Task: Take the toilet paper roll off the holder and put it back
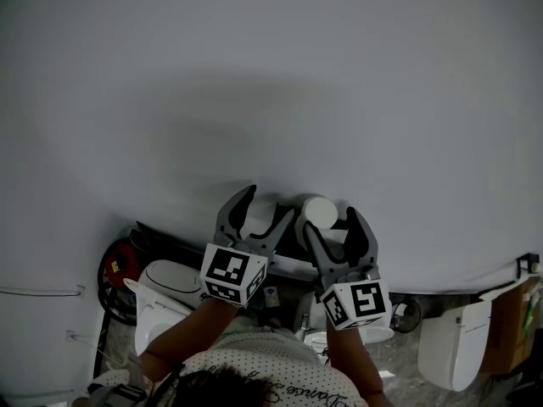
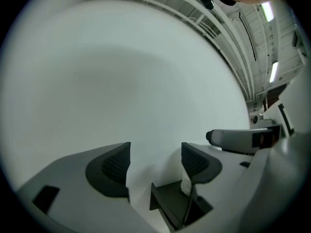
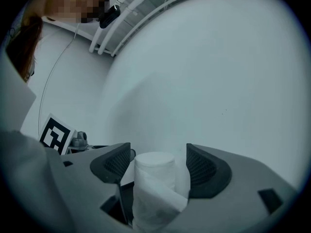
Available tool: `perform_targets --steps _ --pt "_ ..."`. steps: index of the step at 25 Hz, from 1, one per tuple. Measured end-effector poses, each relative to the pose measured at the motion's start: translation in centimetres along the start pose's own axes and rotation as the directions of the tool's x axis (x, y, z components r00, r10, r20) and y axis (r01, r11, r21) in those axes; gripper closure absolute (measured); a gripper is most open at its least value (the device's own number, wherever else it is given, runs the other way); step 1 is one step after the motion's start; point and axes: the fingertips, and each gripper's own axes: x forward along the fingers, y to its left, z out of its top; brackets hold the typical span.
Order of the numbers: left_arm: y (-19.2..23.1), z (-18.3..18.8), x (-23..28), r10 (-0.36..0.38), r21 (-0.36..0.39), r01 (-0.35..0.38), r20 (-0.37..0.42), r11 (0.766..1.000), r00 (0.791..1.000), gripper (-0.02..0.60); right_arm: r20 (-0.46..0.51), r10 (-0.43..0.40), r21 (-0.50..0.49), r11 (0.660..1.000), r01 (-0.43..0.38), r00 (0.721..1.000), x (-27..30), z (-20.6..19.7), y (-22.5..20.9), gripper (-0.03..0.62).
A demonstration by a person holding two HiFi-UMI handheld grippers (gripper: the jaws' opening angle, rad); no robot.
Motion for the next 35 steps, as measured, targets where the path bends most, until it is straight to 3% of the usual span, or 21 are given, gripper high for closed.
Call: perform_targets --steps 12,16,21,35 --pt "0.6 -0.4 1.1 0.026 -0.003 -0.026 -0.015 1.000 1.000 0.270 -0.043 0.012 0.002 1.000 -0.012 0.999 0.7 -1.0 -1.0 0.226" --pt "0.8 -0.6 1.0 0.032 -0.007 -0.032 -0.018 0.999 0.999 0.270 -0.098 0.019 -0.024 0.999 -0.022 0.995 1.0 -1.8 -1.0 0.209" --pt "1.4 -1.0 0.5 0.036 -0.018 -0.037 -0.022 0.999 0.999 0.270 -0.216 0.033 -0.075 0.996 -0.050 0.976 1.5 -3.4 -0.7 0.223" --pt "1.5 -0.5 -0.1 0.046 -0.020 -0.046 -0.019 0.999 0.999 0.270 -0.380 0.065 -0.068 0.993 -0.098 0.923 1.5 -4.9 -0.8 0.237"
